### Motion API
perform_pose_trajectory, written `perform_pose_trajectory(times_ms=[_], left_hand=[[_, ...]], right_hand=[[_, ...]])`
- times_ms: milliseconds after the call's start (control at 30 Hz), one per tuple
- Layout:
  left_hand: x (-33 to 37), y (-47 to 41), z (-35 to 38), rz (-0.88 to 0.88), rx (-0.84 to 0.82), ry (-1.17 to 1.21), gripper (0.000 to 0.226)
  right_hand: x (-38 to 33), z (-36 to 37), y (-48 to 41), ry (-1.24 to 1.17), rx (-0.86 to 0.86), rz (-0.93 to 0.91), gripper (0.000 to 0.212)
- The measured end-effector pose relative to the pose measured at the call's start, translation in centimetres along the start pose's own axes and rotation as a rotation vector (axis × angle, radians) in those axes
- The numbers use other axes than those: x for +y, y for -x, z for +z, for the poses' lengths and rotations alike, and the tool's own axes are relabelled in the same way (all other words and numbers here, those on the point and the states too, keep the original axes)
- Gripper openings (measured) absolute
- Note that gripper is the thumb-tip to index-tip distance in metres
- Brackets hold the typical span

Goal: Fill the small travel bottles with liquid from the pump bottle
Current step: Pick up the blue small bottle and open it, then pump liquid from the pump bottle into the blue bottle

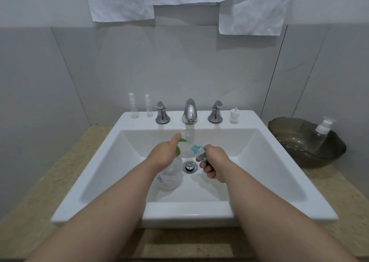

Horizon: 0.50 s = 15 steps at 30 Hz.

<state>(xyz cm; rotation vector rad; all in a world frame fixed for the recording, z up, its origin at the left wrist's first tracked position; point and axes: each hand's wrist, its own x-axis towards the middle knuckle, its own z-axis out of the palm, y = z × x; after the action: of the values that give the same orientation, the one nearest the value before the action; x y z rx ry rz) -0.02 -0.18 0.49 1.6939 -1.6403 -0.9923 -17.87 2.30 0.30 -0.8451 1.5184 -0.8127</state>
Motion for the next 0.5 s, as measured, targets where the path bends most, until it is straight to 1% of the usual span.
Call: perform_pose_trajectory(times_ms=[100,200,400,500], left_hand=[[0.7,0.6,0.5,0.088,-0.021,-0.159,0.077],[0.9,0.6,1.2,0.152,-0.010,-0.273,0.088],[0.4,0.0,1.1,0.159,0.054,-0.491,0.098],[0.0,0.0,0.8,0.138,0.063,-0.517,0.101]], right_hand=[[-0.1,0.1,0.0,-0.001,-0.002,-0.002,0.033],[-0.1,0.0,0.0,-0.015,0.001,0.004,0.034],[0.0,-0.1,0.0,-0.026,0.010,0.025,0.035],[0.0,-0.1,0.0,-0.009,-0.009,0.043,0.034]])
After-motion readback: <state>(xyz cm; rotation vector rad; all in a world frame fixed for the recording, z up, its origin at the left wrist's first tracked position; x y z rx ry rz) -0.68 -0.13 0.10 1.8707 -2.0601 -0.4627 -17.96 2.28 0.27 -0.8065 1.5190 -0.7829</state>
